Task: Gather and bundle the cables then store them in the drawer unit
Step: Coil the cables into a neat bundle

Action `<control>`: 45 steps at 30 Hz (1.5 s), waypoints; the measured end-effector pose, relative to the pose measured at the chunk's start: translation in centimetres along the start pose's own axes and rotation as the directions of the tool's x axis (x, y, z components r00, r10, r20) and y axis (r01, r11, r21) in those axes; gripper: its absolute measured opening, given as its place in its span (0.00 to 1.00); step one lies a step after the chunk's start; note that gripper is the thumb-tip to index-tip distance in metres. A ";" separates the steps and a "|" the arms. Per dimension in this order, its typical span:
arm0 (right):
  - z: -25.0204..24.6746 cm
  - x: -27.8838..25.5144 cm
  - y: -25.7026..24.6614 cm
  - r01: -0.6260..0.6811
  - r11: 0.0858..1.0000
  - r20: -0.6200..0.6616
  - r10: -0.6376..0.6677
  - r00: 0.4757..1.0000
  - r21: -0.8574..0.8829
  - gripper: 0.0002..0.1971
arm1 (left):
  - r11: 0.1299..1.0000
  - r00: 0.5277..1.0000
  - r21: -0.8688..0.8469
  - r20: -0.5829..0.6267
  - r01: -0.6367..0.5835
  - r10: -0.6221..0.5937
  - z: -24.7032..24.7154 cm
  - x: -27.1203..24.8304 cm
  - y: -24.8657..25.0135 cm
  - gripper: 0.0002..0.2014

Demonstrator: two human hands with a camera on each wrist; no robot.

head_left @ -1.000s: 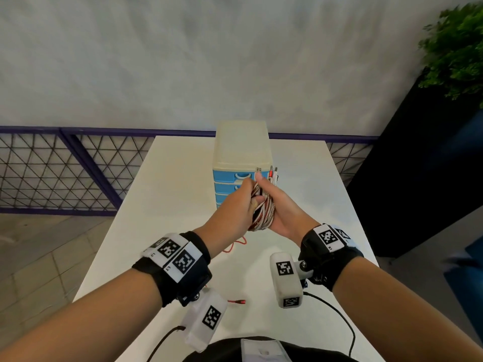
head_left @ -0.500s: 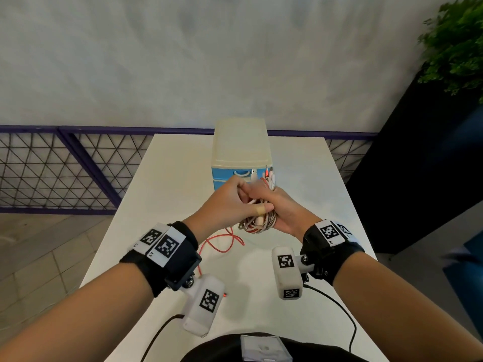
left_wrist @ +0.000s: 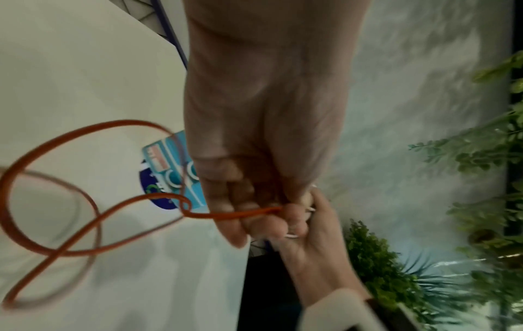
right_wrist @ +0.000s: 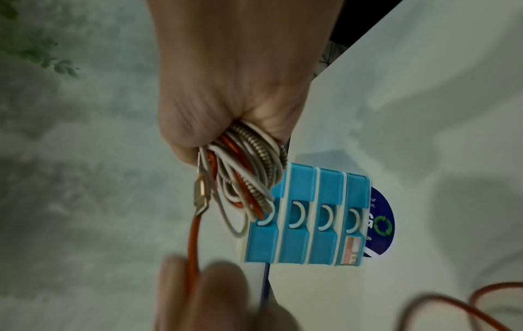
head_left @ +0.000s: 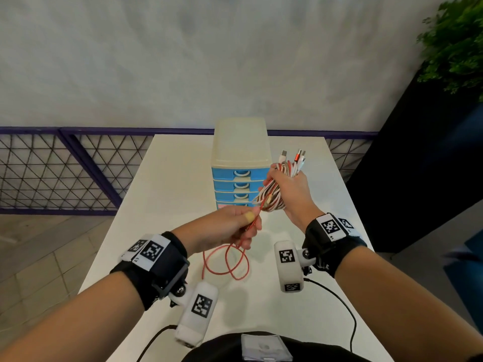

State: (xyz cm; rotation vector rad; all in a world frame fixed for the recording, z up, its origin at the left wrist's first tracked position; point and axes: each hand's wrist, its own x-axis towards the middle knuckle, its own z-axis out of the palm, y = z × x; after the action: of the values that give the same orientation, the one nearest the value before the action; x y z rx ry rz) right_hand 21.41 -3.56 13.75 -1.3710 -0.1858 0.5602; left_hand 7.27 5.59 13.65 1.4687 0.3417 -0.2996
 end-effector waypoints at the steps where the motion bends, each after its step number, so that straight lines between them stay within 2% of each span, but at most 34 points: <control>1: -0.2 0.1 -0.4 -0.011 0.999 -0.024 0.012 1.000 0.052 0.05 | 1.000 0.996 -0.004 0.090 0.000 0.000 -0.2 -0.2 -0.7 0.18; 3: -0.5 0.1 -1.1 -0.035 0.985 -0.031 0.041 0.999 0.167 0.06 | 0.998 0.977 0.055 0.212 0.012 -0.024 -0.9 -0.5 -2.1 0.18; 5: -0.7 0.1 -1.3 -0.062 0.971 -0.008 0.066 0.998 0.231 0.05 | 0.984 0.962 0.164 0.250 0.068 -0.108 -1.7 -0.9 -2.8 0.19; 7: -0.8 0.0 -1.2 -0.112 0.975 0.036 0.107 0.994 0.192 0.04 | 0.948 0.954 0.298 0.239 0.108 -0.184 -2.4 -1.1 -2.6 0.18; 9: -0.8 -0.2 -1.0 -0.178 0.978 0.139 0.163 0.977 0.105 0.03 | 0.830 0.966 0.553 0.168 0.074 -0.199 -2.7 -0.9 -1.6 0.13; 11: -0.8 -0.6 -1.0 -0.236 0.971 0.267 0.235 0.935 -0.027 0.04 | 0.682 0.997 0.730 0.016 0.037 -0.071 -2.7 -0.2 -0.3 0.08; 12: -0.7 -0.8 -1.0 -0.246 0.962 0.311 0.270 0.911 -0.116 0.04 | 0.640 0.996 0.768 -0.072 0.023 0.052 -2.7 0.0 0.3 0.07; 13: -0.6 -0.9 -0.9 -0.236 0.948 0.337 0.299 0.893 -0.214 0.06 | 0.606 0.971 0.795 -0.150 0.006 0.187 -2.7 0.2 0.8 0.06; 15: -0.2 -1.2 -0.7 -0.187 0.915 0.364 0.321 0.874 -0.358 0.11 | 0.572 0.892 0.820 -0.237 -0.029 0.385 -2.7 0.5 1.7 0.07; 17: 0.2 -1.4 -0.3 -0.172 0.913 0.377 0.317 0.871 -0.370 0.12 | 0.596 0.866 0.801 -0.256 -0.059 0.429 -2.6 0.7 2.2 0.10; 20: 0.3 -1.7 -0.5 -0.207 0.925 0.398 0.328 0.857 -0.318 0.11 | 0.603 0.871 0.797 -0.263 -0.046 0.415 -2.3 0.8 2.5 0.13; 24: 0.3 -2.5 -0.9 -0.281 0.917 0.523 0.393 0.756 -0.284 0.08 | 0.682 0.856 0.731 -0.346 -0.011 0.384 -2.6 1.0 2.2 0.16; 27: 0.3 -2.5 -0.7 -0.295 0.899 0.561 0.433 0.705 -0.322 0.12 | 0.667 0.858 0.745 -0.363 0.031 0.365 -2.4 1.0 2.1 0.21; 31: 0.2 -2.2 -0.7 -0.215 0.876 0.538 0.441 0.719 -0.432 0.09 | 0.628 0.866 0.773 -0.374 0.093 0.332 -2.7 1.1 1.9 0.22; 34: 0.0 -1.7 -1.0 -0.110 0.835 0.515 0.429 0.742 -0.539 0.13 | 0.537 0.888 0.820 -0.384 0.201 0.254 -3.5 1.3 1.6 0.21; 35: -0.1 -1.6 -1.1 -0.083 0.825 0.511 0.422 0.749 -0.558 0.11 | 0.533 0.889 0.817 -0.393 0.219 0.237 -3.8 1.2 1.7 0.21; 37: -0.5 -1.4 -1.2 -0.065 0.824 0.509 0.407 0.758 -0.562 0.07 | 0.607 0.888 0.765 -0.411 0.213 0.206 -4.2 0.9 2.0 0.25; 39: -1.0 -1.3 -1.0 -0.077 0.856 0.515 0.377 0.770 -0.511 0.04 | 0.733 0.890 0.654 -0.428 0.185 0.157 -4.6 0.5 2.3 0.25; 40: -1.2 -1.2 -0.9 -0.092 0.878 0.513 0.356 0.782 -0.469 0.02 | 0.819 0.895 0.548 -0.434 0.169 0.105 -4.7 0.2 2.3 0.23; 42: -1.4 -1.1 -0.6 -0.109 0.908 0.491 0.315 0.812 -0.404 0.02 | 0.978 0.910 0.178 -0.413 0.109 -0.026 -5.0 -0.1 2.2 0.18; 43: -1.4 -1.0 -0.5 -0.105 0.917 0.478 0.296 0.827 -0.386 0.02 | 0.998 0.924 -0.017 -0.376 0.068 -0.069 -5.0 -0.2 2.2 0.15; 45: -1.3 -0.8 -0.4 -0.084 0.930 0.458 0.253 0.852 -0.359 0.03 | 0.964 0.952 -0.264 -0.295 0.001 -0.082 -4.7 -0.4 2.1 0.13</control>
State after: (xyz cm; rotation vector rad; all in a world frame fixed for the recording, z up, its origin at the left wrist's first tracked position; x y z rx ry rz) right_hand 21.42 -5.15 13.98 -1.5500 -0.6050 1.0728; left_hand 7.56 10.46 15.35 1.2457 0.6380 -0.0554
